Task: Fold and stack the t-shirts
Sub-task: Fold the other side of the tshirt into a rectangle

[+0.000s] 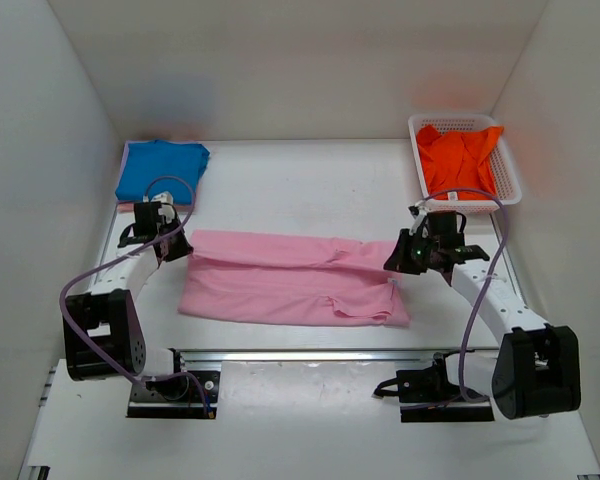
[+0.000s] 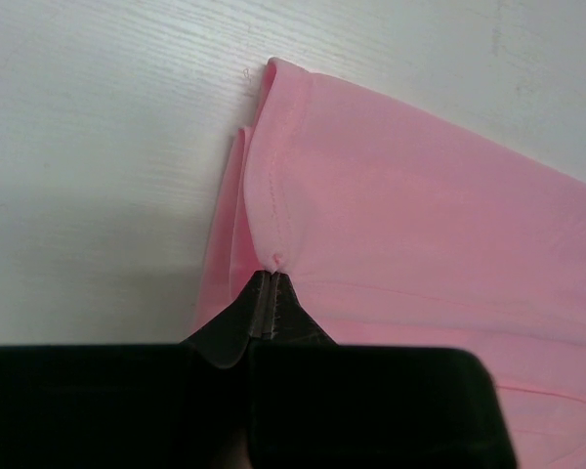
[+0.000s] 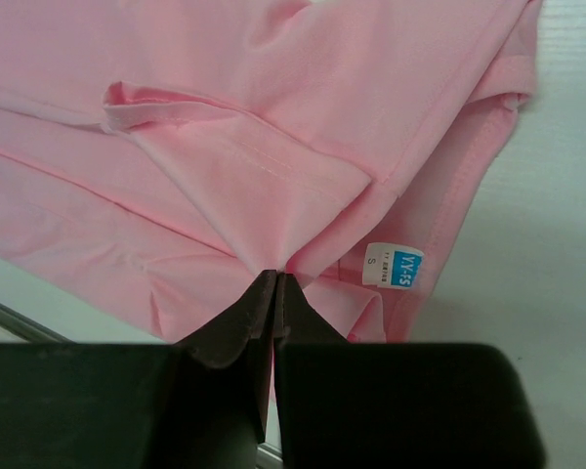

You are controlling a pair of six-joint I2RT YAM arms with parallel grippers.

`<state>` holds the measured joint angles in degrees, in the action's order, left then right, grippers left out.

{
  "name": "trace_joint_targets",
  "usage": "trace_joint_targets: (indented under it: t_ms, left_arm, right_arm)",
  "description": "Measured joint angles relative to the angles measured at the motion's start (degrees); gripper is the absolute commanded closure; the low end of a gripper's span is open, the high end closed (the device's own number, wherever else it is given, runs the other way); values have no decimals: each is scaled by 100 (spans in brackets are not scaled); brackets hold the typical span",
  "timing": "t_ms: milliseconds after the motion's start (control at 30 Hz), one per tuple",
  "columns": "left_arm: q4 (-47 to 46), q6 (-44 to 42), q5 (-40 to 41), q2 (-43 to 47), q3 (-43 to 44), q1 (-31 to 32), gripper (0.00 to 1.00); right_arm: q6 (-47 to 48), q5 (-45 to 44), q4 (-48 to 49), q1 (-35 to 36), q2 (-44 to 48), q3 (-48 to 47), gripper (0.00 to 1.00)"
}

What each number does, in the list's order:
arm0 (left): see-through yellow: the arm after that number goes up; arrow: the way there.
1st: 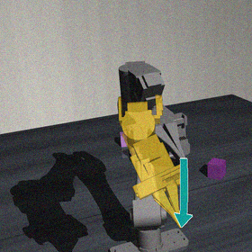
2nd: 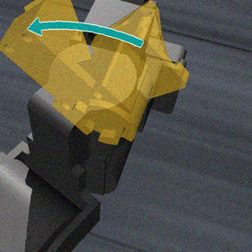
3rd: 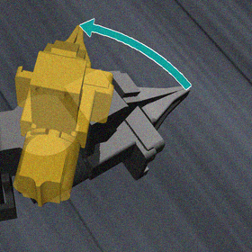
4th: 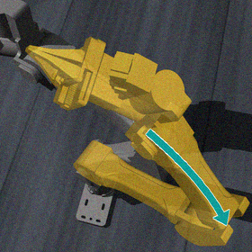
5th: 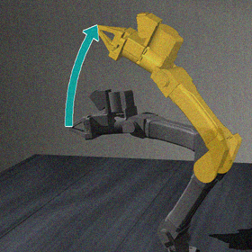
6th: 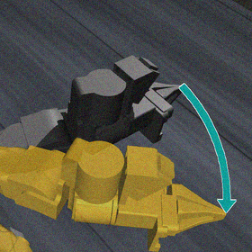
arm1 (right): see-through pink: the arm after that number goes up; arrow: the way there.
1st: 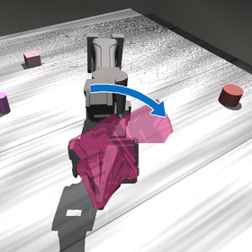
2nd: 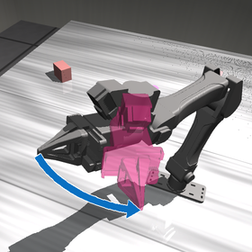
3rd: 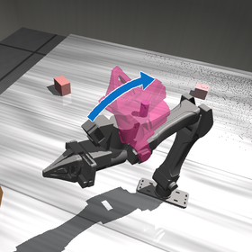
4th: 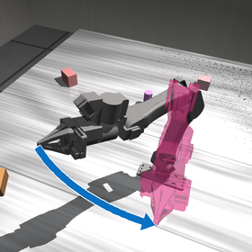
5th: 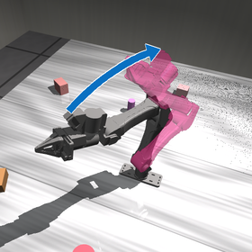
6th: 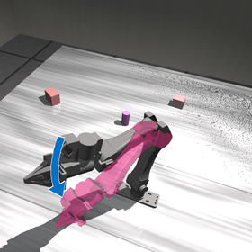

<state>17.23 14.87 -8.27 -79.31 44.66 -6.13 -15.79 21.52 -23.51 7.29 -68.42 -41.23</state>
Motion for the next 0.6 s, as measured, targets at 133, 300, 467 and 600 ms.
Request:
trace_joint_targets:
  t_ms: [133,300,467,600]
  left_arm:
    - [70,11,39,55,-83,-2,100]
    - [101,24,127,120,-190,-2,100]
    - [131,70,181,118,-199,-9,100]
    - [201,109,195,35,-184,-9,71]
  right_arm:
    - [-59,17,0,20,245,164,100]
    - [-122,55,-13,96,496,330,100]
    - [-232,33,-33,260,782,501,100]
    - [-332,17,-122,396,1069,811,100]
